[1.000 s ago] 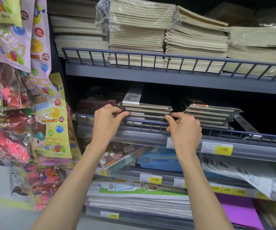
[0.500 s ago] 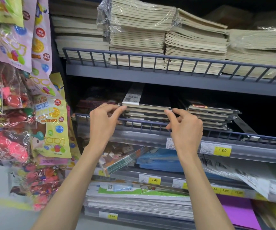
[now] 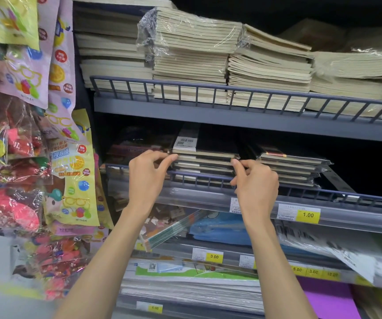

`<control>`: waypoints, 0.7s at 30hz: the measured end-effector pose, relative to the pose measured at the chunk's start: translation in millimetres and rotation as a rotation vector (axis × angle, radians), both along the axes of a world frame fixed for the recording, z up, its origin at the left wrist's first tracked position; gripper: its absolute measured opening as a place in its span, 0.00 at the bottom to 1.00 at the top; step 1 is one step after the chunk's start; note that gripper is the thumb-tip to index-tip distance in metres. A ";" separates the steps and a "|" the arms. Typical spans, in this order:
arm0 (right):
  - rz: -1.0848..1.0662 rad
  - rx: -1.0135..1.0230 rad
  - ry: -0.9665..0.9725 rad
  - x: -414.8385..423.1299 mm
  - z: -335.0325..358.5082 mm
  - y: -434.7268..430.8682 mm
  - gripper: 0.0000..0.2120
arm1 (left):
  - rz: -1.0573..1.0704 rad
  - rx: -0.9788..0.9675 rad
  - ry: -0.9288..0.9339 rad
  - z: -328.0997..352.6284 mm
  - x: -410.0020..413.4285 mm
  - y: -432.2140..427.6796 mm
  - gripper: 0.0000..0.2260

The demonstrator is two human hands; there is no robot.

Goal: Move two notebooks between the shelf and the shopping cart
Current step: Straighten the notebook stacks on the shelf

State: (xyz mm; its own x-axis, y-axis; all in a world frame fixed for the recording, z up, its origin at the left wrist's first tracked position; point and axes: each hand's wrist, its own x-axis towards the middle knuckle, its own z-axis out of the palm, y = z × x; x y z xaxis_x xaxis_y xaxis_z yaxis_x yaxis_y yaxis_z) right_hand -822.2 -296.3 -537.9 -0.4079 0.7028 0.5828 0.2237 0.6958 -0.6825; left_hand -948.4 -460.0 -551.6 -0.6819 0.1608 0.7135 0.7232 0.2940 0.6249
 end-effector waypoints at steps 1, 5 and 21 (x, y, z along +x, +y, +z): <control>0.016 -0.011 0.006 0.7 -0.6 0.2 0.12 | -0.011 0.012 -0.015 -0.8 0.1 -0.2 0.07; 0.057 -0.016 0.023 1.6 -2.2 1.3 0.12 | -0.039 0.015 -0.055 0.8 -0.9 0.8 0.06; -0.008 -0.021 -0.025 -0.5 -8.4 3.1 0.11 | 0.004 0.002 0.038 -6.4 3.3 2.1 0.06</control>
State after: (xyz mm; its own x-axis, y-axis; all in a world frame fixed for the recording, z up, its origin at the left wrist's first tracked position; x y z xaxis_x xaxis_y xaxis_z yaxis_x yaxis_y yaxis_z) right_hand -822.6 -293.1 -546.3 -0.4168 0.7179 0.5576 0.2465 0.6797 -0.6908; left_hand -945.1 -457.9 -558.0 -0.6546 0.1567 0.7396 0.7456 0.2956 0.5973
